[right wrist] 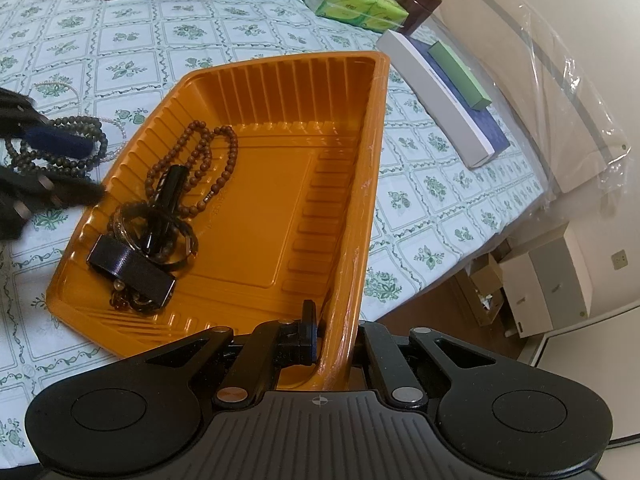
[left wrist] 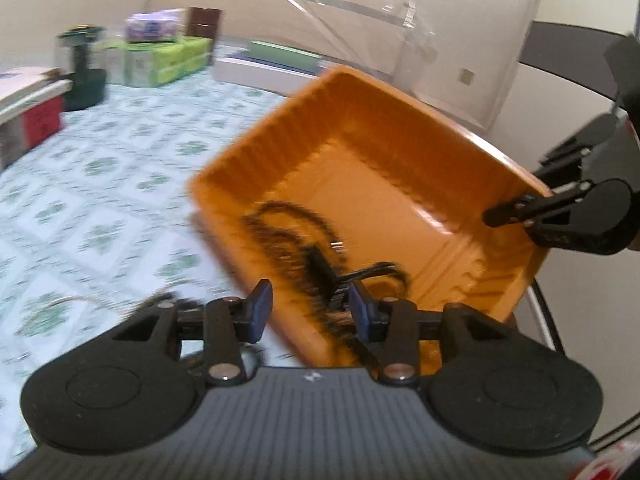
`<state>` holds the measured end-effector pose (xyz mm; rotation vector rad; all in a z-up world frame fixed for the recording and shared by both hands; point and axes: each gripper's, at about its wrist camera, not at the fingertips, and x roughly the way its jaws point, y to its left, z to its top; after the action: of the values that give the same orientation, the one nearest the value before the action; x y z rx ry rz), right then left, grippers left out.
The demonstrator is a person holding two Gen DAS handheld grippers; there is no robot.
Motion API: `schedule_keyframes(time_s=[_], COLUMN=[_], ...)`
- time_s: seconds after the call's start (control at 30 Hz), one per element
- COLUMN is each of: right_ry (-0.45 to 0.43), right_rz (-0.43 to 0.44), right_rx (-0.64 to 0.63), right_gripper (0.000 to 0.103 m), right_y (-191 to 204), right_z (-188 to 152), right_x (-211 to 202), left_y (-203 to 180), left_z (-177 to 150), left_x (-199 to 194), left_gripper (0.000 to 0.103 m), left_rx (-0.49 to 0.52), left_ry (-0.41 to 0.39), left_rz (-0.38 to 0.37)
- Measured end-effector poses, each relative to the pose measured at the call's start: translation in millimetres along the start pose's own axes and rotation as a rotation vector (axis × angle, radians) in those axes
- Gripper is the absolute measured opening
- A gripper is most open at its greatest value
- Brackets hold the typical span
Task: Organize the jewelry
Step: 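Lift the wristwatch into the tray and open the left gripper, then lower the left gripper onto the dark bead strand and grasp it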
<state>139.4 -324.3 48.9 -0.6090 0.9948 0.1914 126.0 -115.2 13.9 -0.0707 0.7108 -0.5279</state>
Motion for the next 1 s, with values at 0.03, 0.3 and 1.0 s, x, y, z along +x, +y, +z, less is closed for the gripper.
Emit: schedule_keyframes(time_s=[0.03, 0.3, 1.0], right_ry=[0.0, -0.003, -0.002], right_rz=[0.001, -0.002, -0.006], right_rx=[0.001, -0.001, -0.001], right_gripper=[0.004, 0.004, 0.004], right_y=[0.1, 0.5, -1.4], right_z=[0.1, -1.6, -2.6], right_x=[0.0, -1.6, -2.2], left_y=[9.9, 79.3, 57.6], left_z=[-3.7, -28.4, -71.7], left_x=[-7.2, -62.4, -67.4], left_gripper=[0.039, 0.043, 0.042], left_rx=[-0.016, -0.112, 0.244], left_ry=[-0.009, -0.057, 0.034], left_rz=[0.023, 0.217, 0.269])
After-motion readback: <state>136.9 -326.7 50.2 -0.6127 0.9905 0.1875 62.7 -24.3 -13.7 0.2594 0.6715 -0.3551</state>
